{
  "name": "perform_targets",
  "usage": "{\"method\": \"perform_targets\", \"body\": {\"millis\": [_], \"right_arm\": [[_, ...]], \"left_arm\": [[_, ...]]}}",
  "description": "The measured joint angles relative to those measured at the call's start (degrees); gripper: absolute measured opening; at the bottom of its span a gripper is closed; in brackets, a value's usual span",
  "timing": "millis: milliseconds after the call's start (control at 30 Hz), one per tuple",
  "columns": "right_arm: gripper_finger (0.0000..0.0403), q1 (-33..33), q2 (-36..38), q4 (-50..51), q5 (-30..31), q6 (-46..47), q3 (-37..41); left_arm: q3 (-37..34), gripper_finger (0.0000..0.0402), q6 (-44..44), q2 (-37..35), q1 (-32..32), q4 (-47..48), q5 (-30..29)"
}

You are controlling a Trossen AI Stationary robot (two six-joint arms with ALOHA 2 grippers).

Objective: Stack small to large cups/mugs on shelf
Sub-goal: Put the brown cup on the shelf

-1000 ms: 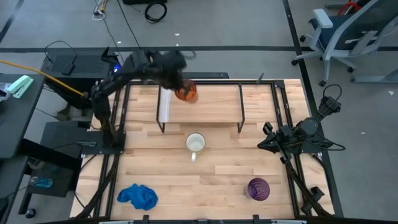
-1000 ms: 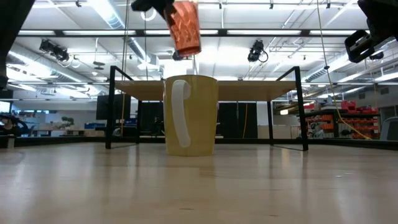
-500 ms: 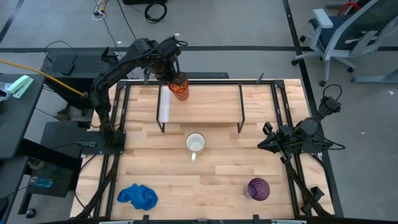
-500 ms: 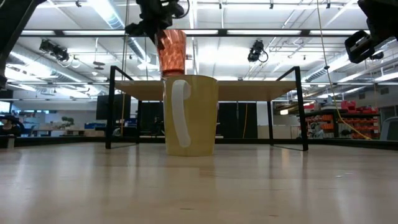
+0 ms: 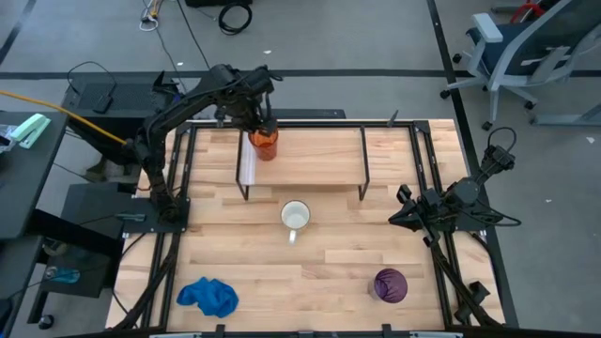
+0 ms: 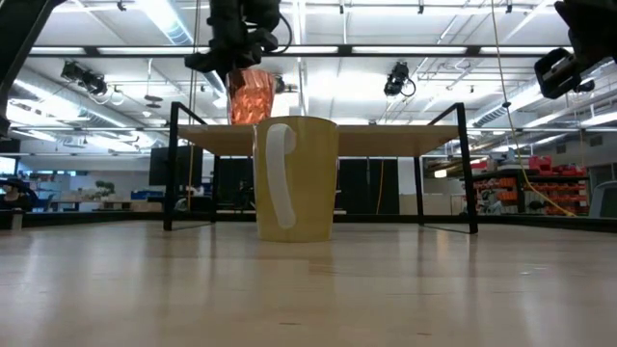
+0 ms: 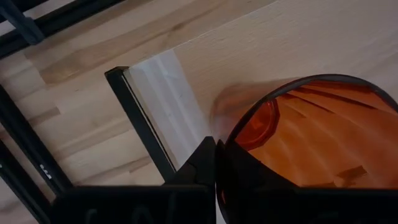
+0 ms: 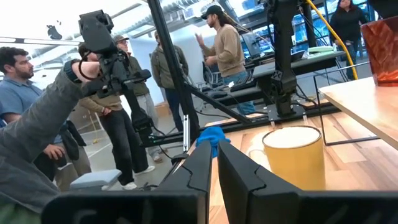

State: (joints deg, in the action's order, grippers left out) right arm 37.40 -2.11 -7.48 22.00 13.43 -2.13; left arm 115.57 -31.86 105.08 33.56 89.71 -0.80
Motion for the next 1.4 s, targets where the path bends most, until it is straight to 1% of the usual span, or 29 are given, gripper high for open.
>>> {"method": "perform_targets", "body": {"millis": [233, 433, 700, 900, 1167, 1300, 1400], "right_arm": [[0.0034, 0.01, 0.01, 0.26, 0.00, 0.00, 0.00], [0.0034, 0.01, 0.01, 0.24, 0.00, 0.40, 0.00], [0.0034, 0.01, 0.02, 0.24, 0.02, 0.55, 0.00], [0.0034, 0.01, 0.01, 0.24, 0.02, 0.13, 0.00], [0.0034, 0.00, 0.02, 0.24, 0.02, 0.13, 0.00], [0.0034, 0.00, 0.02, 0.34, 0.04, 0.15, 0.00], [0.0034, 0.00, 0.02, 0.59, 0.04, 0.15, 0.00]], "left_arm": [[-0.22, 0.0013, -0.44, -1.44, -0.36, 0.70, -0.96], [-0.20, 0.0023, -0.40, -3.61, -0.35, 0.42, -1.80], [-0.20, 0.0013, 0.76, -3.61, -0.92, 0.33, -2.13], [-0.18, 0.0018, 1.07, -3.47, -1.80, 0.33, -2.15], [-0.13, 0.0012, 1.37, -2.83, -2.32, 0.29, -3.64], [-0.13, 0.0019, 1.11, -2.72, -2.32, 0.31, -3.67], [-0.13, 0.0012, 1.58, -2.20, -2.40, 0.28, -3.74]]}}
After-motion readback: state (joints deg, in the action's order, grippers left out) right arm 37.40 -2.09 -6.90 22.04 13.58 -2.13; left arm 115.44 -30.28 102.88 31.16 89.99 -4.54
